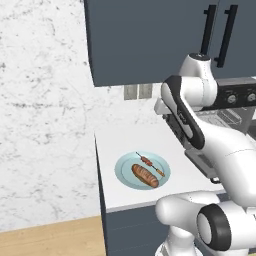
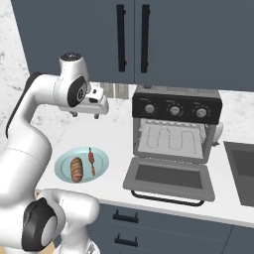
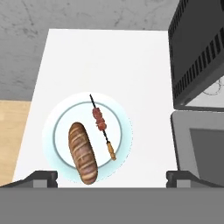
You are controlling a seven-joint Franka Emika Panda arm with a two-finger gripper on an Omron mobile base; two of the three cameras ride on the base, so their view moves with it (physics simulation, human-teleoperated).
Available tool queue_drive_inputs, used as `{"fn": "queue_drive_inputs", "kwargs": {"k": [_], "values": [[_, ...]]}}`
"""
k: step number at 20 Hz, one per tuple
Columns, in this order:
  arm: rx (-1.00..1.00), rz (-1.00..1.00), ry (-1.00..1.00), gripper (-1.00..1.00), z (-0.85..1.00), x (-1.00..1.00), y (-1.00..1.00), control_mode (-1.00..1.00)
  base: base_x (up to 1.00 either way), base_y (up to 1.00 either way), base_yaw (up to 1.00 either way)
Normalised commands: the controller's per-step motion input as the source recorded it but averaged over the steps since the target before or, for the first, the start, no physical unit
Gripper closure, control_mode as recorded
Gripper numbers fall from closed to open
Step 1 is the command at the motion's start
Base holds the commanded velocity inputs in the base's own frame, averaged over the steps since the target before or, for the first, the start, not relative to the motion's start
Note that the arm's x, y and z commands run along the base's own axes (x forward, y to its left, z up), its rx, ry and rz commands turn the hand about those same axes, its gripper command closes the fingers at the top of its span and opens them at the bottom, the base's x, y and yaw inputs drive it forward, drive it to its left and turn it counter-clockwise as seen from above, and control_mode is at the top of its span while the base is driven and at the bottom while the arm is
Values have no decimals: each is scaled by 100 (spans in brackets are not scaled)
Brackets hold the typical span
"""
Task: Pick up the kebab skewer and baguette bread, and place them inside the toaster oven. Close the toaster oven door and start by setting the timer.
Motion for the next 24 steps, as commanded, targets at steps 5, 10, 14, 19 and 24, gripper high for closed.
{"fn": "queue_drive_inputs", "kwargs": {"k": [5, 10, 14, 19, 24], "values": [[0, 0, 0, -100, 0, 0, 0, 100, 40, -30, -3], [1, 0, -1, -100, -1, -3, -24, -100, 10, -7, -1], [0, 0, -14, -100, -8, -84, -76, -100, 0, 0, 0], [2, 0, -13, -100, -14, -31, -98, -100, 0, 0, 0], [3, 0, -19, -100, -36, 18, -100, -100, 0, 0, 0]]}}
